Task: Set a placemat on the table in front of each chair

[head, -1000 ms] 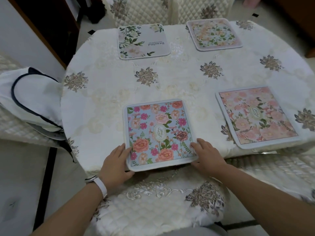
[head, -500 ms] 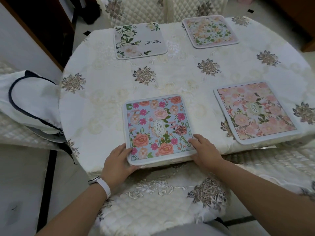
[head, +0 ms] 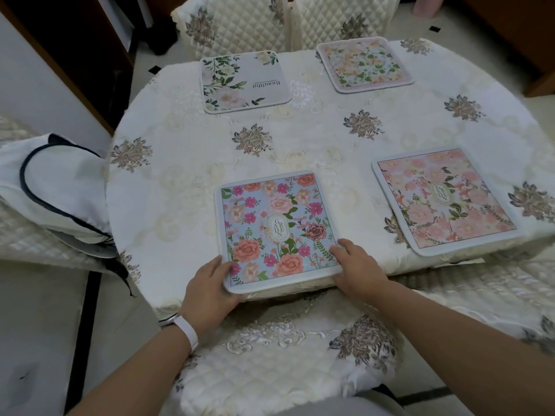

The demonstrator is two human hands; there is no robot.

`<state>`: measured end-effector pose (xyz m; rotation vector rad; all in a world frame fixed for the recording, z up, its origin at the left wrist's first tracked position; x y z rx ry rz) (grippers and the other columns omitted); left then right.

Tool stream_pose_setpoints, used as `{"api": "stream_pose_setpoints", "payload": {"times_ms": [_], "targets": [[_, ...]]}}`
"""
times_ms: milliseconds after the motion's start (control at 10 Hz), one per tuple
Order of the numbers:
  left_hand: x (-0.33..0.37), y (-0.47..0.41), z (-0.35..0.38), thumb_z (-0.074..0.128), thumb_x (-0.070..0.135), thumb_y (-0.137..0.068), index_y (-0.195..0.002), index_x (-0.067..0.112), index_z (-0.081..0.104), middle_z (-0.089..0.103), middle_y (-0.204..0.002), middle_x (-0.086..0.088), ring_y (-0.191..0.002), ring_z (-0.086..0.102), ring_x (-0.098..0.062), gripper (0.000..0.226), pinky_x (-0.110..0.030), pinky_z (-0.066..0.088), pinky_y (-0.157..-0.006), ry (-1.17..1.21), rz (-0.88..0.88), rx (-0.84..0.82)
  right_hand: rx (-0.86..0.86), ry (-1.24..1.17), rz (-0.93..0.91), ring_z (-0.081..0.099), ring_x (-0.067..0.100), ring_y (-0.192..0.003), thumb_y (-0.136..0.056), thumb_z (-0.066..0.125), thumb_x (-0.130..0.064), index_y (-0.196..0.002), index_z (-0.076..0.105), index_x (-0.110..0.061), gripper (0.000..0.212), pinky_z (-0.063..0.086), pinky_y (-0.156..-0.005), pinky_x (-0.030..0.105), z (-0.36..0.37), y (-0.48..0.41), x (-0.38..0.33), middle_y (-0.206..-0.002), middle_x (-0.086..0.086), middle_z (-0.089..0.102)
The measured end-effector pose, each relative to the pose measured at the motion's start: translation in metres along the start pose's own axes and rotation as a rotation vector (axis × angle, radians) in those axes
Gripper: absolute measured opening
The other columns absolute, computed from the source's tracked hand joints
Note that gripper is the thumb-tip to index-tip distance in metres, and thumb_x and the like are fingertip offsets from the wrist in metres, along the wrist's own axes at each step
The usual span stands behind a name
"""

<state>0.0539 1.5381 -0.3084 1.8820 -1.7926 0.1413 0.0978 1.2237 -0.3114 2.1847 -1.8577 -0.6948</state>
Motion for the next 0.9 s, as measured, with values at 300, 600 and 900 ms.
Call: {"api": "stream_pose_setpoints", "payload": {"times_ms": [300, 600, 900], "targets": [[0.050, -0.003, -0.078, 0.051, 0.062, -0.077, -0.138, 0.020, 0.051, 0.049, -0.145, -0.001, -0.131, 0.045, -0.020, 0.074, -0.037, 0.033, -0.108, 0.074, 0.177, 0.149, 0.162, -0.093, -0.015, 0.045, 0.024, -0.128, -0.095, 0.050, -0.035, -0.143, 0.044, -0.018, 0.051, 0.042, -0.104, 0.040, -0.064, 0.004, -0.019, -0.147, 0.004, 0.042], [0.117, -0.020, -0.225, 0.046, 0.063, -0.076, -0.129, 0.016, 0.059, 0.056, -0.138, -0.005, -0.126, 0.049, -0.025, 0.072, -0.044, 0.038, -0.104, -0.076, 0.268, 0.499, 0.516, -0.202, -0.201, 0.045, 0.020, -0.128, -0.097, 0.053, -0.034, -0.137, 0.051, -0.017, 0.044, 0.037, -0.105, 0.034, -0.234, 0.012, -0.052, -0.141, -0.001, 0.047], [0.231, -0.011, -0.295, 0.061, 0.055, -0.082, -0.137, 0.025, 0.051, 0.047, -0.146, 0.001, -0.133, 0.040, -0.018, 0.063, -0.039, 0.034, -0.109, -0.145, 0.233, 0.703, 0.696, -0.183, -0.298, 0.044, 0.019, -0.125, -0.094, 0.057, -0.038, -0.132, 0.055, -0.019, 0.043, 0.038, -0.100, 0.033, -0.358, 0.039, 0.004, -0.136, -0.003, 0.050]]}}
Point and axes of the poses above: each hand's wrist, its own y-axis away from the middle knuckle, its own z-axis out of the palm, x = y × z, the point moved 7 cm from there along -y, towards the middle knuckle
